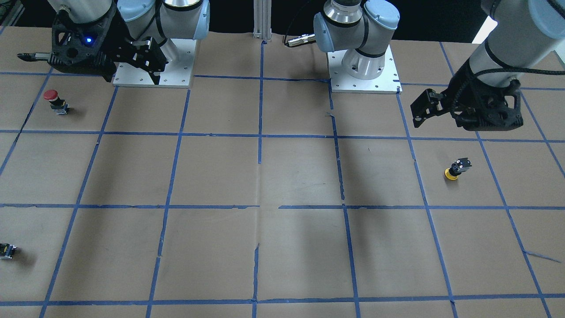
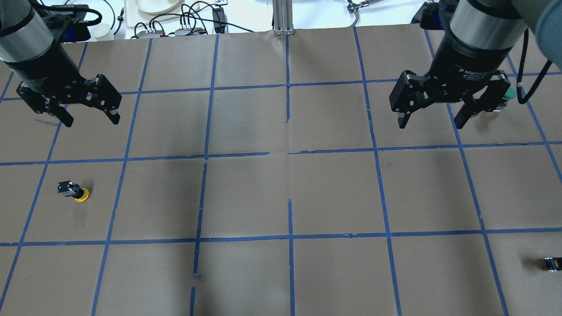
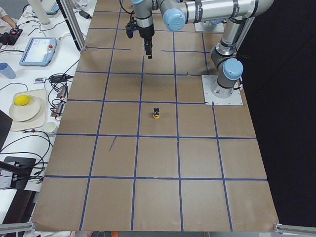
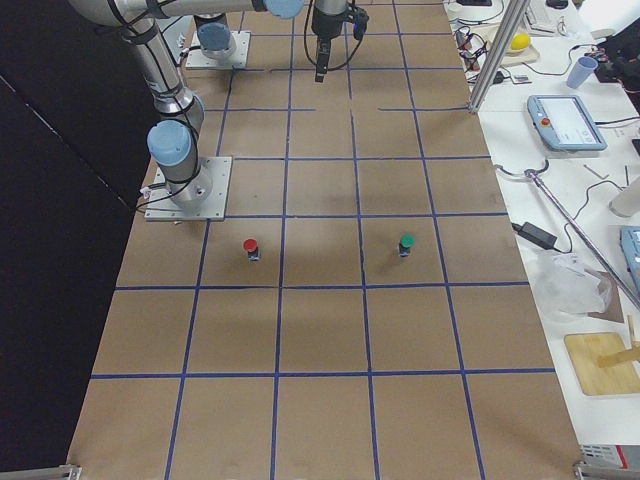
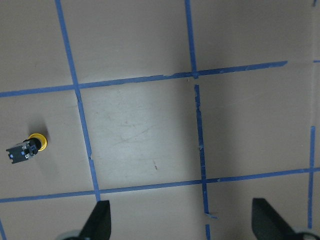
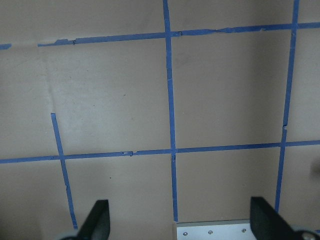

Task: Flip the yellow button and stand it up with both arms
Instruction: 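Move the left gripper down toward the yellow button lying on its side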

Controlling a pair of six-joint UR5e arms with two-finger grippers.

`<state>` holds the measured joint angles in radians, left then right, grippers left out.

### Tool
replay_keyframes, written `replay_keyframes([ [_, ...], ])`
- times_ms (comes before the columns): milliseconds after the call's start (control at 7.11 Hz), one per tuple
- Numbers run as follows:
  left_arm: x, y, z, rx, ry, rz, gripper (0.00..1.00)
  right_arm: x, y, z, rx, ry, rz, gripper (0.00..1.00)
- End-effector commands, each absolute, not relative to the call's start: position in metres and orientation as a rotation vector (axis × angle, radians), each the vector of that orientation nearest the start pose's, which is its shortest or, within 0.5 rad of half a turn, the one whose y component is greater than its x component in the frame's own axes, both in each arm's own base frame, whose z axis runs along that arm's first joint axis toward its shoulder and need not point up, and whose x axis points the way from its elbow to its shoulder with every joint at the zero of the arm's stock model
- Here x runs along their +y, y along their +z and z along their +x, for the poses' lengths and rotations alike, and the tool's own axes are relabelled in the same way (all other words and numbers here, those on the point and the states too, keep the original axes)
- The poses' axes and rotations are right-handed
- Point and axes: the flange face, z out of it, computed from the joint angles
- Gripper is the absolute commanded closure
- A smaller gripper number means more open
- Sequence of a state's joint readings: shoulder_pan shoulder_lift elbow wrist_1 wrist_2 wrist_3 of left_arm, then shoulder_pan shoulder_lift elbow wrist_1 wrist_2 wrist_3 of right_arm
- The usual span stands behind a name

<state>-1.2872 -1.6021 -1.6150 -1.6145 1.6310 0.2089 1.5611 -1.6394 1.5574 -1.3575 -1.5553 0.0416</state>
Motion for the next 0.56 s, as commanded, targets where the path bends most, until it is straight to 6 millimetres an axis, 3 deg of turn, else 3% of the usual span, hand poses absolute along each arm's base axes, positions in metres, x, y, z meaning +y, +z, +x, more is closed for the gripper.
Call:
replay_keyframes([
  [0,-0.487,0.399,0.115,3.075,0.268,-0.365,0.01,-0.447,0.503,0.131,3.118,0.23,0.081,0.0],
  [141,-0.474,0.374,0.16,3.098,0.268,-0.336,0.01,-0.447,0.501,0.131,3.119,0.235,0.081,0.0],
  [281,-0.472,0.339,0.18,3.103,0.22,-0.244,0.01,-0.447,0.501,0.131,3.119,0.235,0.081,0.0],
  [422,-0.472,0.292,0.189,3.088,0.156,-0.195,0.01,-0.447,0.501,0.131,3.119,0.235,0.076,0.0],
])
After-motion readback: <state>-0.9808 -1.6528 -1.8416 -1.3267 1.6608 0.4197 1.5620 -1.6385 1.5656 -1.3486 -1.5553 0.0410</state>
